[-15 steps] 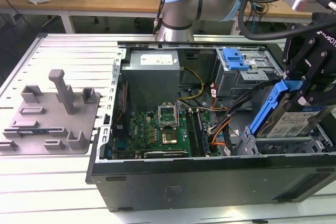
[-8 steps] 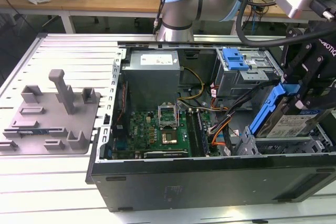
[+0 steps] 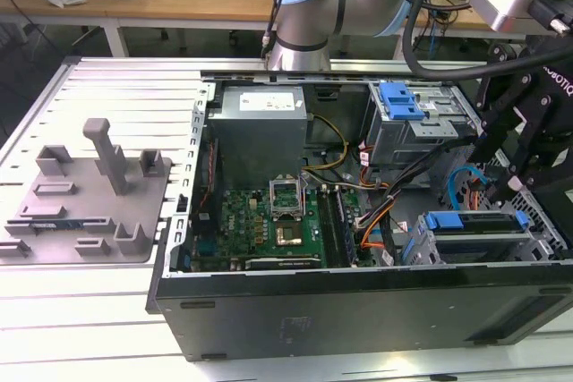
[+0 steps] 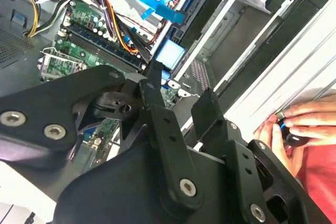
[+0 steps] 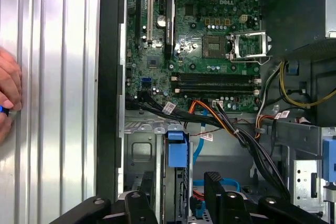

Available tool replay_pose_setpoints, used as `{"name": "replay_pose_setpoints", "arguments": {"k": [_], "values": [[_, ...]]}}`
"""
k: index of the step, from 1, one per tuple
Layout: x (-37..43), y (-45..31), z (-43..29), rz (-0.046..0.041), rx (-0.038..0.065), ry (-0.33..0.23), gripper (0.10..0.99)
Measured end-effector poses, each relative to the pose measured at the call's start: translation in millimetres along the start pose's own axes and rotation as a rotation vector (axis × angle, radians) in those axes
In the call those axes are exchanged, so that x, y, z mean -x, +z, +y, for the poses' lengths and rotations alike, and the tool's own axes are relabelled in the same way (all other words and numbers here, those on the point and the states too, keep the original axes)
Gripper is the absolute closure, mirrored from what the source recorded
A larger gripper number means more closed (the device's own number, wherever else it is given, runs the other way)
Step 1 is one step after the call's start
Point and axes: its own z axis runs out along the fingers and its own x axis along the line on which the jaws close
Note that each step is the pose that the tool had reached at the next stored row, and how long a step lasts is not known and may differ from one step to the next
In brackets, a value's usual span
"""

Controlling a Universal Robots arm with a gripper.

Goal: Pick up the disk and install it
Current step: 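Insert the disk into the insertion slot, then insert the first disk wire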

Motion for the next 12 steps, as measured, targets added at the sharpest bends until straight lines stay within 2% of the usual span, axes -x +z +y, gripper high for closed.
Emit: {"name": "replay_pose_setpoints", "arguments": {"k": [12], "values": [[0.0,0.4,0.0,-0.0001,0.0,0.0,0.58]]}}
